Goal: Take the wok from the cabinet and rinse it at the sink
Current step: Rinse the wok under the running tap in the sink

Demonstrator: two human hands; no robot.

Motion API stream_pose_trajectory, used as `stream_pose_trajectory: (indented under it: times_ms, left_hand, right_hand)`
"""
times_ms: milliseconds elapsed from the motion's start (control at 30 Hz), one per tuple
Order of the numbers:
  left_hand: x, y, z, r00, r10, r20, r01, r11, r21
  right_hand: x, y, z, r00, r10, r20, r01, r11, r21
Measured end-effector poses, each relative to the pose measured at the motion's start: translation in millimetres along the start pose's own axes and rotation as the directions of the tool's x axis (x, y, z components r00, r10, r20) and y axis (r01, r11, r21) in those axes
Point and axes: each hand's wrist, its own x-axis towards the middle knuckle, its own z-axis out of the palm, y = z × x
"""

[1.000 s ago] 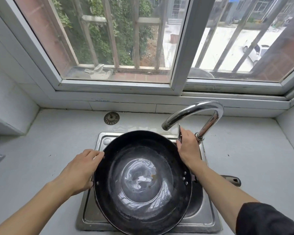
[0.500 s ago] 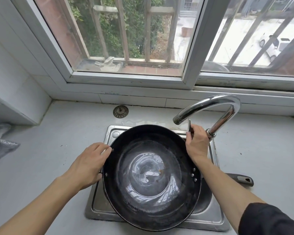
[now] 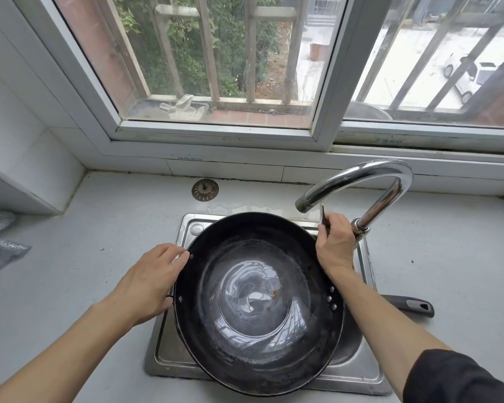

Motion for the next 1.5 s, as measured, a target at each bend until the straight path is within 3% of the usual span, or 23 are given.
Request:
stream_pose_trajectory:
  times_ms: [1200,1500]
  left_hand:
    - [1,-1,6,0.999,0.018,-0.028,-0.018,1.000,0.016]
    - [1,-2,7,1.000,0.012,0.007,-0.012,1.000,0.004]
  right_hand:
    - [-2,-1,-8,0.995,-0.042,0.091,0.045,0.998,-0.035]
    - [-4,-7,-37,0.954,-0.039,0.297,0.064,0.995,-0.073]
